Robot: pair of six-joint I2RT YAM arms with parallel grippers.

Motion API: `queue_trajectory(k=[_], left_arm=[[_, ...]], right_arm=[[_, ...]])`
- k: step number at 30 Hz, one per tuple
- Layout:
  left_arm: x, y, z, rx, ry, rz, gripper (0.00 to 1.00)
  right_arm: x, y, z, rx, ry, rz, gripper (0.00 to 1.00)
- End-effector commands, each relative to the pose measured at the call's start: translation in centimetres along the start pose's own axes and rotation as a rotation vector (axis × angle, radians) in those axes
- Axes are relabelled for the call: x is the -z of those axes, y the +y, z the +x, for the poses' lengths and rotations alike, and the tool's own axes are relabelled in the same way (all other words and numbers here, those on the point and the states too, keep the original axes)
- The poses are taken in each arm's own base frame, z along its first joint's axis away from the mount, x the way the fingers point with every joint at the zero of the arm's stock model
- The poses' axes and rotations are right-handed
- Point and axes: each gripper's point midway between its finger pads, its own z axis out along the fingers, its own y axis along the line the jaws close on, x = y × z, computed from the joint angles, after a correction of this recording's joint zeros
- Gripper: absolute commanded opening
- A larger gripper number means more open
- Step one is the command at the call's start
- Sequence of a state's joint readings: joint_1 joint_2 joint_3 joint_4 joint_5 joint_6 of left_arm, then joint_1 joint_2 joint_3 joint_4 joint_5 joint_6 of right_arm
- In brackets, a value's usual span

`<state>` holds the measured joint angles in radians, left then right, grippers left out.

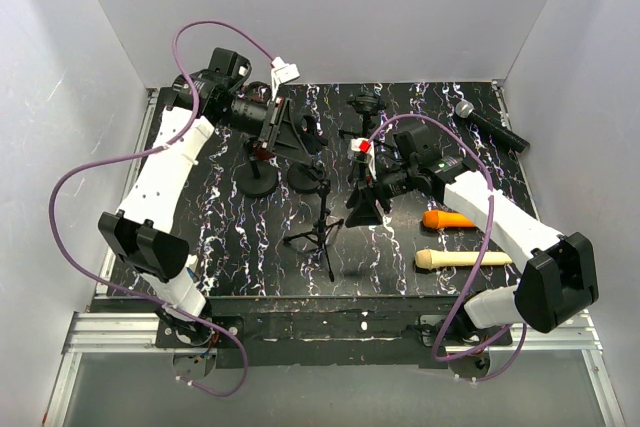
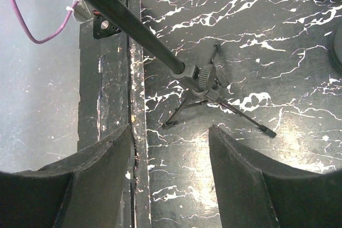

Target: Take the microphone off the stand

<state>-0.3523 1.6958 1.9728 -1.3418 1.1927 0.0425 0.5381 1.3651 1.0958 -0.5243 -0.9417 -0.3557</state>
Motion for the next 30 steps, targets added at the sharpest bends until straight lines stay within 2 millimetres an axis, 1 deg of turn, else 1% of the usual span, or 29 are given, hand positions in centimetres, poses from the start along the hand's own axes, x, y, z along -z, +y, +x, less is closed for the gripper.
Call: queue_trajectory(k=[1, 5, 6, 8, 10, 12, 13, 16, 17, 18, 19, 22, 23, 25, 27, 28, 29, 30], left_arm=[[0.3, -2.3, 0.9, -0.014, 0.033, 0.042, 0.31], [0.7, -2.8, 0.6, -0.126, 0.043, 0.030, 0.17], [0.9, -2.9, 0.7, -0.177, 0.048, 0.022, 0.14], [1.1, -3.2, 0.8, -0.249, 0.061, 0.001, 0.11], [1.4, -3.8, 0.7, -0.316, 0.052, -0.002, 0.11], [1.4, -4.2, 0.9, -0.338, 0.054, -0.002, 0.11], [1.4, -4.2, 0.9, -0.343, 0.055, -0.001, 0.10], [1.4, -4.0, 1.4, -0.360, 0.063, 0.000, 0.02], [1.3, -3.6, 1.7, -0.357, 0.071, -0.009, 0.03], [1.3, -3.1, 2.1, -0.344, 0.084, -0.030, 0.10], [1.4, -2.8, 2.5, -0.332, 0.093, -0.049, 0.21], [1.5, -2.8, 3.2, -0.361, 0.090, -0.058, 0.67], [1.3, -2.7, 3.1, -0.374, 0.066, -0.057, 0.71], [1.5, -3.6, 2.9, -0.444, -0.018, -0.072, 0.78], [1.1, -2.9, 2.7, -0.462, -0.044, -0.076, 0.80], [0.8, -2.5, 2.6, -0.459, -0.040, -0.070, 0.87], [0.6, -2.3, 2.2, -0.453, -0.049, -0.070, 0.98], [0.4, -2.0, 1.7, -0.444, -0.069, -0.071, 0.98]], right_arm=[[0.5, 0.2, -1.8, 0.091, -0.030, -0.002, 0.66], [0.9, 0.4, -2.5, 0.155, -0.039, -0.023, 0.66], [1.1, 0.5, -2.8, 0.169, -0.044, -0.039, 0.66], [1.2, 0.8, -2.9, 0.173, -0.038, -0.077, 0.66], [1.3, 0.9, -2.7, 0.210, -0.019, -0.108, 0.66], [1.3, 0.8, -2.6, 0.254, -0.002, -0.127, 0.66], [1.3, 0.6, -2.6, 0.286, 0.002, -0.130, 0.66], [1.1, -0.1, -2.4, 0.321, 0.025, -0.139, 0.66], [1.0, -0.4, -2.2, 0.323, 0.037, -0.142, 0.66], [0.9, -0.7, -2.1, 0.332, 0.049, -0.141, 0.66], [0.9, -1.0, -1.9, 0.336, 0.066, -0.141, 0.66], [1.0, -1.2, -1.6, 0.330, 0.091, -0.152, 0.64], [1.1, -1.1, -1.4, 0.329, 0.092, -0.159, 0.64], [1.1, -0.9, -1.0, 0.324, 0.095, -0.164, 0.64], [1.2, -0.8, -0.7, 0.316, 0.090, -0.161, 0.65], [1.4, -0.7, -0.7, 0.301, 0.085, -0.152, 0.65], [1.5, -0.7, -1.0, 0.294, 0.075, -0.145, 0.66], [1.8, -0.7, -1.2, 0.285, 0.068, -0.133, 0.66]])
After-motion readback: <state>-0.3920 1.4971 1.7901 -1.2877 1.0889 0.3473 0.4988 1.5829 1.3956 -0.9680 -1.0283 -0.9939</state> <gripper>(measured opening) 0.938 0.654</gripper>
